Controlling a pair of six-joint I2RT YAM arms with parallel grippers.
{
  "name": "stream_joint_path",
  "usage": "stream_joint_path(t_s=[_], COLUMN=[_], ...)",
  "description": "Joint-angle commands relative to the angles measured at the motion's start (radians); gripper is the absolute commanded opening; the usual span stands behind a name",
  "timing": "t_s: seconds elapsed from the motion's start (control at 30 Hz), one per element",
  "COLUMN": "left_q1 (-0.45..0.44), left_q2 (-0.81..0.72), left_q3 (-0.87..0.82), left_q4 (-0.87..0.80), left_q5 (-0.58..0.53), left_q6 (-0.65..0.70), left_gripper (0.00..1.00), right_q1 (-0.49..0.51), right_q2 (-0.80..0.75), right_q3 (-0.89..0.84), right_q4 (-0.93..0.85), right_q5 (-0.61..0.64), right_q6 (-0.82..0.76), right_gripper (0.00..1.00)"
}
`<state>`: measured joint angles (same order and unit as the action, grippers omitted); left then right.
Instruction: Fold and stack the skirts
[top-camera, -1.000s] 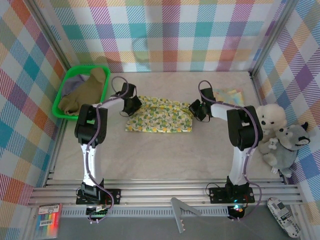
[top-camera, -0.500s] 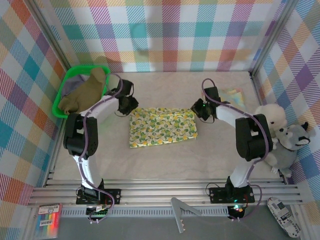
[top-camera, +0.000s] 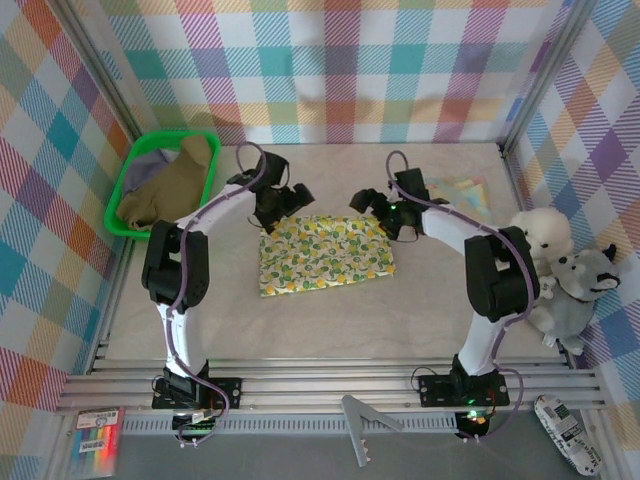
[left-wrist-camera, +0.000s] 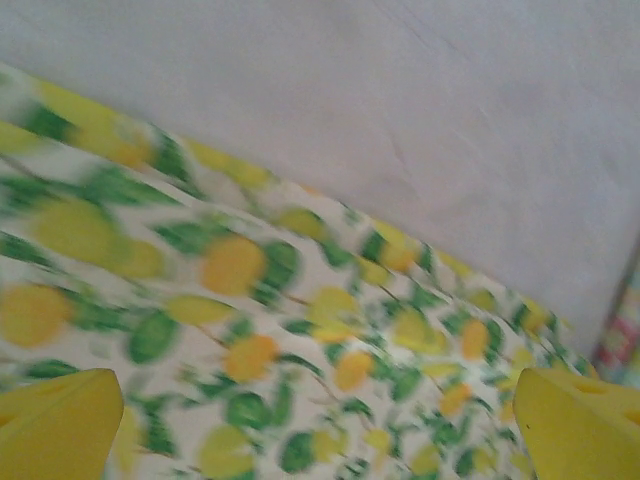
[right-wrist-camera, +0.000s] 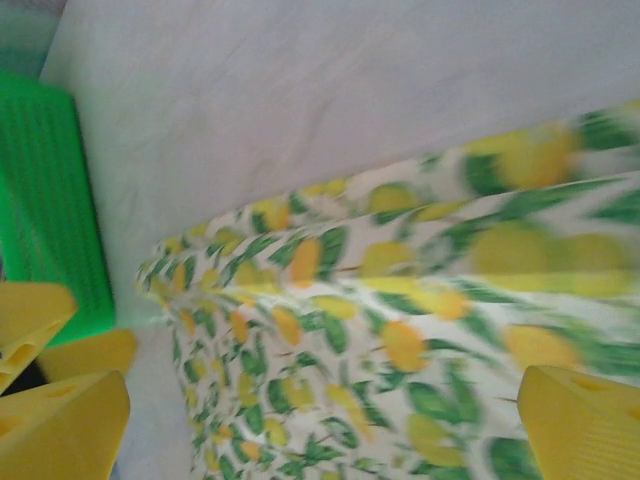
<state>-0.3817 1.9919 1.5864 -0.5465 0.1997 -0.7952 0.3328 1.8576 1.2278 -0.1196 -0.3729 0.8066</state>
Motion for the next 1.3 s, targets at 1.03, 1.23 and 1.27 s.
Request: stream_joint_path(t_s=[1.03, 1.23, 1.27], left_q1=[0.133, 0.2, 0.191], left_q2=[0.194, 0.149, 0.105], left_q3=[0.153, 0.129, 0.115], left_q4=[0.017, -0.012, -0.009], left_q5=[-0.057, 0.019, 0.043], left_q6=[0.255, 0.281, 0.28], left_gripper=[1.0, 1.0, 1.0], right_q1=[-0.075, -0.075, -0.074], right_q2=[0.203, 0.228, 0.218], right_q3=[-0.056, -0.06, -0.059], right_q4=[0.298, 0.352, 0.367], right_q5=[-0.002, -0.06, -0.074], right_q6=[0.11, 0.17, 0.178], right_gripper=[0.99, 0.99, 0.99])
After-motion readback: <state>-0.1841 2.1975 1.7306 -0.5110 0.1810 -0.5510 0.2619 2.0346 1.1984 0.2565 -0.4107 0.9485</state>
